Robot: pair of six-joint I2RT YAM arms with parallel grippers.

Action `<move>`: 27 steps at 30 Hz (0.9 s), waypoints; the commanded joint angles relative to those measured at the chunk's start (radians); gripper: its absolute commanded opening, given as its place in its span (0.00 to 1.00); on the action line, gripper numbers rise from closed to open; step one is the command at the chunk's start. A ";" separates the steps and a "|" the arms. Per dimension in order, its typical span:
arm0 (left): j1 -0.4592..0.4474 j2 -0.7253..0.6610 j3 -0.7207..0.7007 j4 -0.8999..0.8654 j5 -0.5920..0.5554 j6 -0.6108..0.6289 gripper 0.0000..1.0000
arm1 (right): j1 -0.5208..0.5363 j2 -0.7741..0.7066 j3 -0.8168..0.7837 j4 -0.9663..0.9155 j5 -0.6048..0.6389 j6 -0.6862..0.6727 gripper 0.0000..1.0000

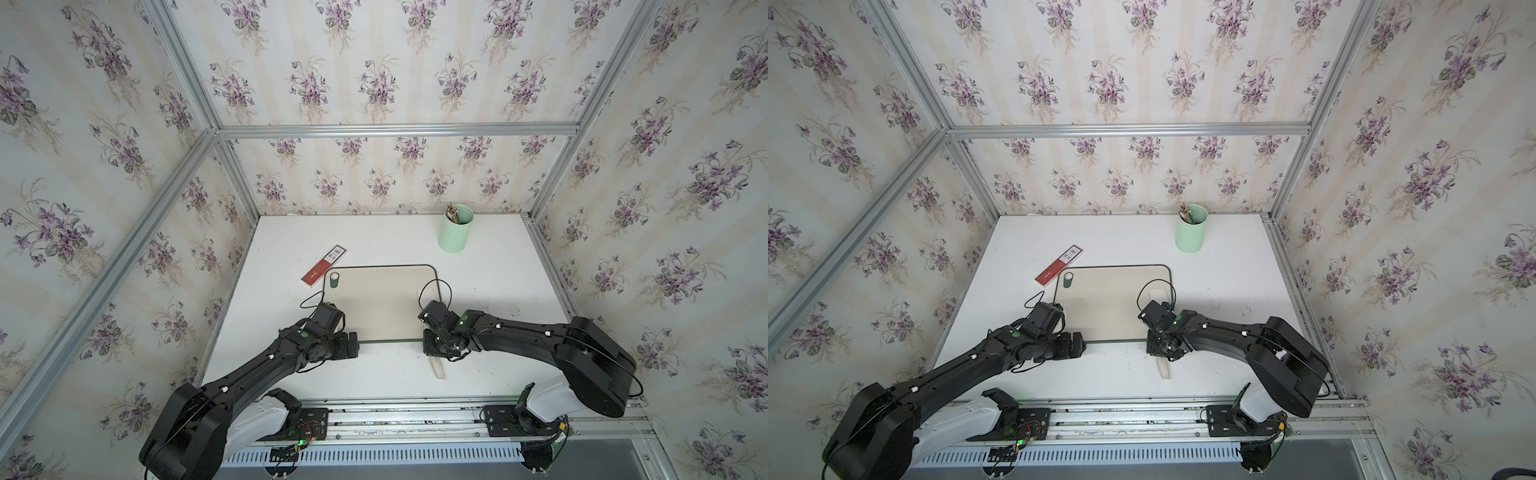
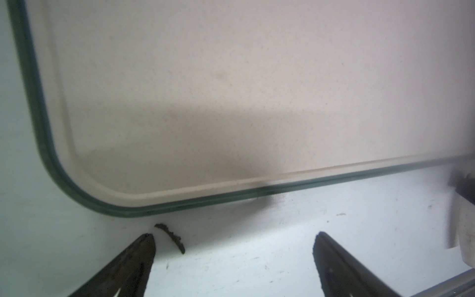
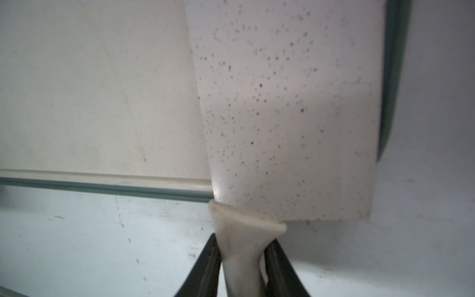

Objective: Align the knife with the edge of the cutting board
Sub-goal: Place the knife at the edge of the cutting board.

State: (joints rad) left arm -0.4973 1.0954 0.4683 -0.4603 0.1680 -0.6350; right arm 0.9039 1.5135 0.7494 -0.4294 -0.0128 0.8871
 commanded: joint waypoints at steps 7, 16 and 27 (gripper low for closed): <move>0.001 -0.002 -0.003 -0.002 -0.004 0.013 0.99 | 0.001 -0.007 -0.005 -0.010 0.013 0.027 0.31; 0.001 0.000 -0.002 -0.003 -0.002 0.014 0.99 | 0.002 -0.001 -0.008 0.005 0.009 0.035 0.31; 0.000 0.000 0.000 -0.003 -0.001 0.015 0.99 | 0.000 -0.006 -0.012 0.031 0.009 0.061 0.30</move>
State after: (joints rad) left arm -0.4973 1.0939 0.4656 -0.4595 0.1684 -0.6338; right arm 0.9039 1.5043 0.7368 -0.4072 -0.0132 0.9348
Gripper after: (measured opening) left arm 0.993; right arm 0.297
